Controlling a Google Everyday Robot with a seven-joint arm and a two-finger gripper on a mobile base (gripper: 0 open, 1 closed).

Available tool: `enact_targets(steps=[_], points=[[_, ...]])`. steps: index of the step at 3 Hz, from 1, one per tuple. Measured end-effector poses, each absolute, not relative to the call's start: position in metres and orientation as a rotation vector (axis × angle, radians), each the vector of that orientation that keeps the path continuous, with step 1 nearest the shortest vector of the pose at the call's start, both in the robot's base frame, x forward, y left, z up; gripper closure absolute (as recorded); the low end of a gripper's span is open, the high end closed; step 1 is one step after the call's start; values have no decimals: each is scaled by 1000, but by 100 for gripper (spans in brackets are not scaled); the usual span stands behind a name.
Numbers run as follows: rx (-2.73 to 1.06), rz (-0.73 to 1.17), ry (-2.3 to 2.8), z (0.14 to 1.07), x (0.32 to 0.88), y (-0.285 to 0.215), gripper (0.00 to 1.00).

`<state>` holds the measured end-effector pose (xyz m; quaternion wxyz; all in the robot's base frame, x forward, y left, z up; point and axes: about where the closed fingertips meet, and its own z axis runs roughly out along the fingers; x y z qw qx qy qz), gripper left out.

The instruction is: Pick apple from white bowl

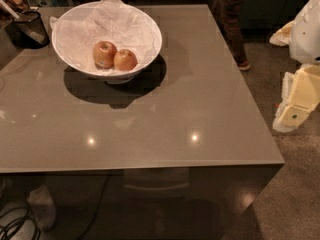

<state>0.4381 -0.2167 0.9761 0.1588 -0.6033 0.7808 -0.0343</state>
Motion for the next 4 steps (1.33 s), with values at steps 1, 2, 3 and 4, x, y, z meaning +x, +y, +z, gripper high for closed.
enact_targets(steps=[1,2,3,4], points=[[-1725,-98,2232,976,438,-217,0],[-1700,-98,2236,983,443,-209,0],[-1690,-88,2249,987,452,-201,0],[-1746,-45,2263,985,478,-169,0]])
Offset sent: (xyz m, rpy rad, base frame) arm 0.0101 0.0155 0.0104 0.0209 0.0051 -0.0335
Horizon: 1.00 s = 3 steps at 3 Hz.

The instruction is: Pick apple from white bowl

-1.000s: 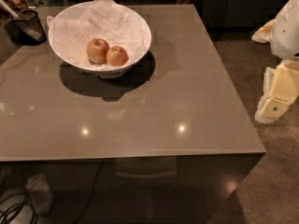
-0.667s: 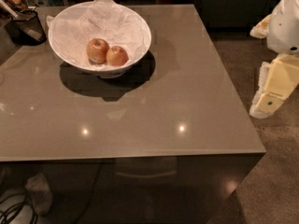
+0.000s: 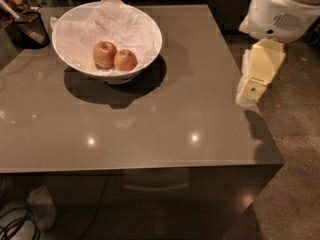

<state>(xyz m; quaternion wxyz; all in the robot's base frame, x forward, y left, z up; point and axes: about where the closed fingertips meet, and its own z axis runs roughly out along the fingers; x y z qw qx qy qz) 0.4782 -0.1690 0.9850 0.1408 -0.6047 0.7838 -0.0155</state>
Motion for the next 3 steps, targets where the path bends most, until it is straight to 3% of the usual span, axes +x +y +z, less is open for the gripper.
enact_targets(steps=[3], points=[[-1790,-34,2203,983,514,-120,0]])
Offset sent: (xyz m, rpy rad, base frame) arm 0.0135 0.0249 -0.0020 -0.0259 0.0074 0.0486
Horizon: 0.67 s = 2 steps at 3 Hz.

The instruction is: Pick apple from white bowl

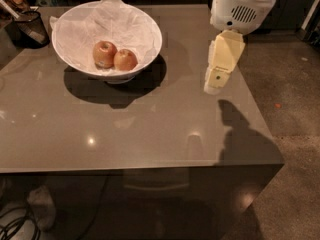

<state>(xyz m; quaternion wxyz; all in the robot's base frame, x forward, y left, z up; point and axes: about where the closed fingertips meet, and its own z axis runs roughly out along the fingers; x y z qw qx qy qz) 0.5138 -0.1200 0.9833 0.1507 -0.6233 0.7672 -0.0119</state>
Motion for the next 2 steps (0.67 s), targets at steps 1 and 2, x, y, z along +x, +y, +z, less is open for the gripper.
enact_targets(steps=[1,2], points=[[-1756,-2,2264,978,546,-97,0],[-1753,-15,2278,980,581,-59,0]])
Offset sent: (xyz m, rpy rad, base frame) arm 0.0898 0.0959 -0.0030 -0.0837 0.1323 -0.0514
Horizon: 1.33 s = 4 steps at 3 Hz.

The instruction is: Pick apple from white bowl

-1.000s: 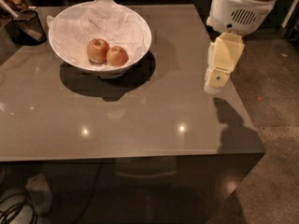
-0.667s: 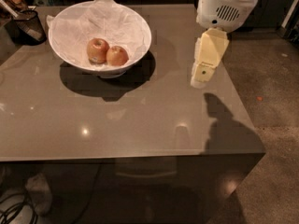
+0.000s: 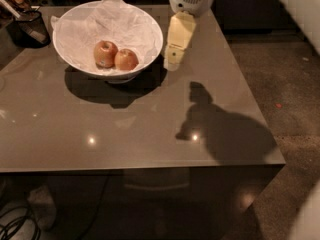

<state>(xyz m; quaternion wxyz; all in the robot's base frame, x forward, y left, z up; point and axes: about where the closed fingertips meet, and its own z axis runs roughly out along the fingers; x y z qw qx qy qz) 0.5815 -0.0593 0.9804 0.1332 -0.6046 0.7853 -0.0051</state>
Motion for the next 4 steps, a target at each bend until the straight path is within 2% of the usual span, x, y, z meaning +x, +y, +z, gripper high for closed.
enact_targets(steps=[3,4], points=[[-1704,72,2198,981,617,-12,0],[-1717,101,2182,980,634,12,8]])
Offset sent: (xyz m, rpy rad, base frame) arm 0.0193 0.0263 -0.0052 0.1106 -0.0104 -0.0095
